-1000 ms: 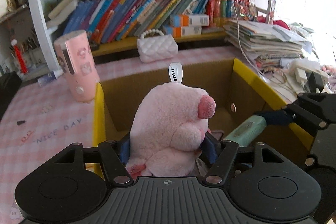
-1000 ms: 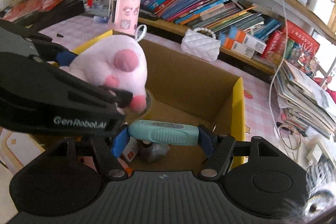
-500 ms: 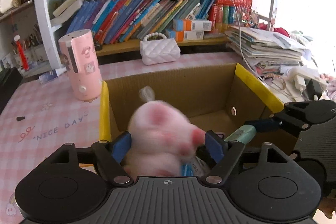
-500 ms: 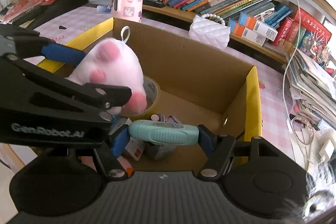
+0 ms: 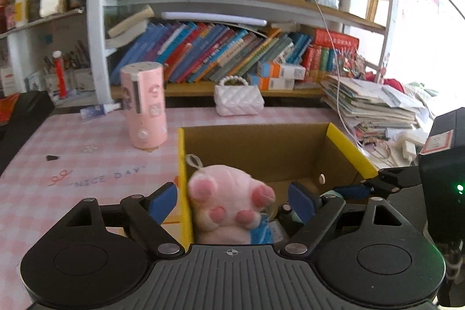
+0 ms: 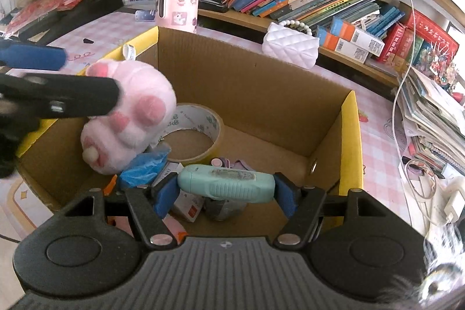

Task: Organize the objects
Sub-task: 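Lower both held items into the yellow box and open both tools, then withdraw both tools from the yellow box back over the table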

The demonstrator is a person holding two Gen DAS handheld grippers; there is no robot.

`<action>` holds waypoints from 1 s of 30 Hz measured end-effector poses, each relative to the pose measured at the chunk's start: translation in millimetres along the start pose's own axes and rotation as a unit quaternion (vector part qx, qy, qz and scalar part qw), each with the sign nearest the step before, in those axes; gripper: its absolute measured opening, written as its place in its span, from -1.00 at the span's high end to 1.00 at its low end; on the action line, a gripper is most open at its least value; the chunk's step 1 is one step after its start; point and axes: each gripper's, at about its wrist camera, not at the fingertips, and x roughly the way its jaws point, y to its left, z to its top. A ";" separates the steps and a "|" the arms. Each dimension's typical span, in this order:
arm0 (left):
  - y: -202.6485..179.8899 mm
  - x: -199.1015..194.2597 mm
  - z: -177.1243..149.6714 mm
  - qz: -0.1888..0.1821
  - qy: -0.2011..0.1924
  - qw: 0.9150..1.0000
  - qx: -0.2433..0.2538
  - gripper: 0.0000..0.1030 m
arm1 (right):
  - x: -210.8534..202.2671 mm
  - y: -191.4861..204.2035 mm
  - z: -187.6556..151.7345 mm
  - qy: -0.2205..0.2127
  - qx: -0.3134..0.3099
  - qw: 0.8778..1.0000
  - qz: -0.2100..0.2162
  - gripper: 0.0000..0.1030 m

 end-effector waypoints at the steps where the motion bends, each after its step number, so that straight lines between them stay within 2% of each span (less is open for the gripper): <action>1: 2.7 -4.7 -1.5 0.004 -0.003 1.000 -0.003 -0.76 | -1.4 -0.1 -0.5 -0.002 0.004 1.000 -0.001 -0.32; 8: 27.7 -27.6 -12.2 0.042 -0.001 0.999 -0.023 -0.80 | -19.2 3.3 -3.2 -0.019 0.037 0.999 -0.006 -0.43; 14: 52.1 -55.6 -25.4 0.059 -0.005 0.996 -0.061 -0.86 | -48.7 19.7 -9.0 -0.052 0.071 0.995 -0.042 -0.43; 22: 75.5 -95.7 -51.0 0.085 -0.013 0.993 -0.085 -0.94 | -94.1 63.2 -18.4 -0.079 0.133 0.985 -0.077 -0.56; 23: 78.8 -100.4 -55.1 0.086 -0.012 0.992 -0.093 -0.94 | -98.2 69.0 -21.3 -0.080 0.145 0.983 -0.085 -0.62; 26: 87.9 -115.7 -68.3 0.091 -0.008 0.989 -0.115 -0.96 | -108.0 90.0 -32.6 -0.073 0.178 0.977 -0.094 -0.64; 30: 93.4 -136.0 -87.1 0.131 -0.011 0.985 -0.115 -1.00 | -118.8 123.4 -47.5 -0.061 0.183 0.976 -0.101 -0.64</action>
